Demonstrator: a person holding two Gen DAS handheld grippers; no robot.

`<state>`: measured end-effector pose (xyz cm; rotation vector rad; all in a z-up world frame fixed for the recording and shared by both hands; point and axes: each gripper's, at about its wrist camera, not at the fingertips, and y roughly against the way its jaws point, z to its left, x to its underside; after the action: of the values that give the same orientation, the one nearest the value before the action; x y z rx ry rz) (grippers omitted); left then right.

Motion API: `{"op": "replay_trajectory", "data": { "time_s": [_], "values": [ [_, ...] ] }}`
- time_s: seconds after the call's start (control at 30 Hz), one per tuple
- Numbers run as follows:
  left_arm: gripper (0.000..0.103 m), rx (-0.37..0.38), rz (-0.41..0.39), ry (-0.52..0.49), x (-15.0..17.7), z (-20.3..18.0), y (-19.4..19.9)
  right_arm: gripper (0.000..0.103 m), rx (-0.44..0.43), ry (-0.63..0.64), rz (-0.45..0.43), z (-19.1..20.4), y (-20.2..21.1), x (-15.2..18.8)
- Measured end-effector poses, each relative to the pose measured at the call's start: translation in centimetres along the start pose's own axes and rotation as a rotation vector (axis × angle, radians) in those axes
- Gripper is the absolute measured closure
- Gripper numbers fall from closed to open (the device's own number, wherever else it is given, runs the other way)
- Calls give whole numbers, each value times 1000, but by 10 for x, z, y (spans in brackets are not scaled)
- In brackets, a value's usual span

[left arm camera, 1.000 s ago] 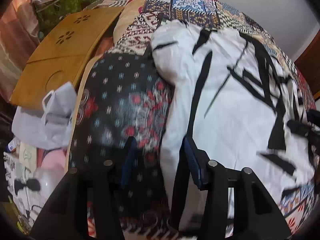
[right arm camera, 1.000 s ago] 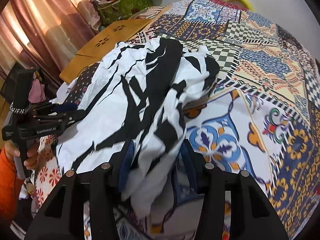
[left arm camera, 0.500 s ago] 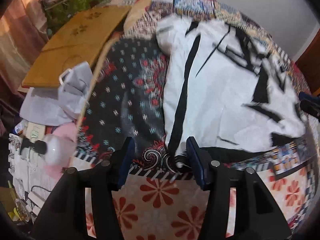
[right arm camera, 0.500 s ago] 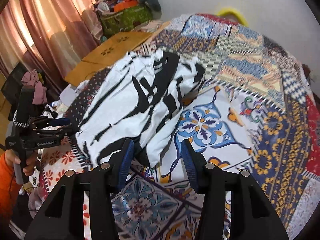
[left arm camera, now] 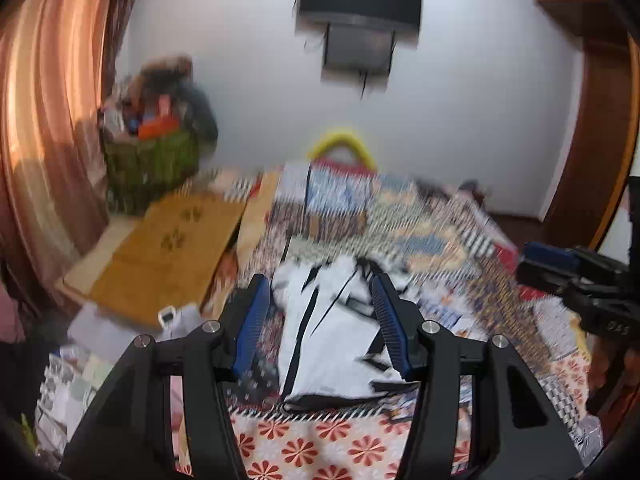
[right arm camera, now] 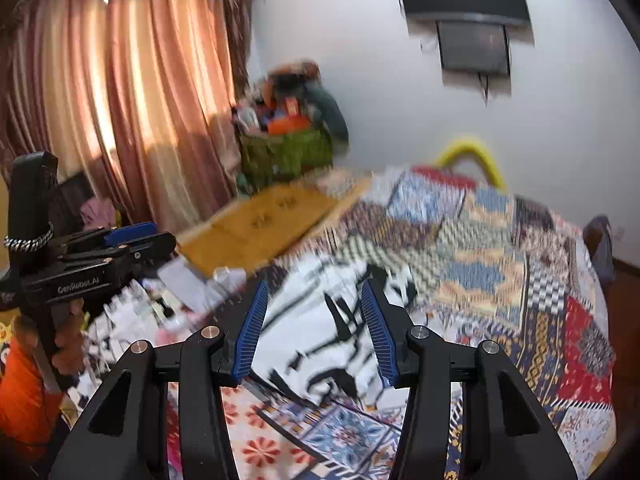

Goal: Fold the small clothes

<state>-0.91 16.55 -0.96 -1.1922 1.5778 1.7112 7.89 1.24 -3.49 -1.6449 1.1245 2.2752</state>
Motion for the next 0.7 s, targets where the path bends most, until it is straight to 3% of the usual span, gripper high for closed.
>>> {"op": "replay_trajectory", "data": {
  "time_s": [0.23,0.4,0.47,0.7],
  "values": [
    [50,-31,-175,-53,4,-28,62,58,11,23,-158,34,45,-1],
    [43,-44,-194,-14,13,-28,71,57,55,19,-191,44,54,7],
    [32,-37,-192,6,17,-24,71,38,80,13,-182,45,51,11],
    [6,-50,-188,38,28,-12,74,9,140,-2,-179,47,48,19]
  ]
}}
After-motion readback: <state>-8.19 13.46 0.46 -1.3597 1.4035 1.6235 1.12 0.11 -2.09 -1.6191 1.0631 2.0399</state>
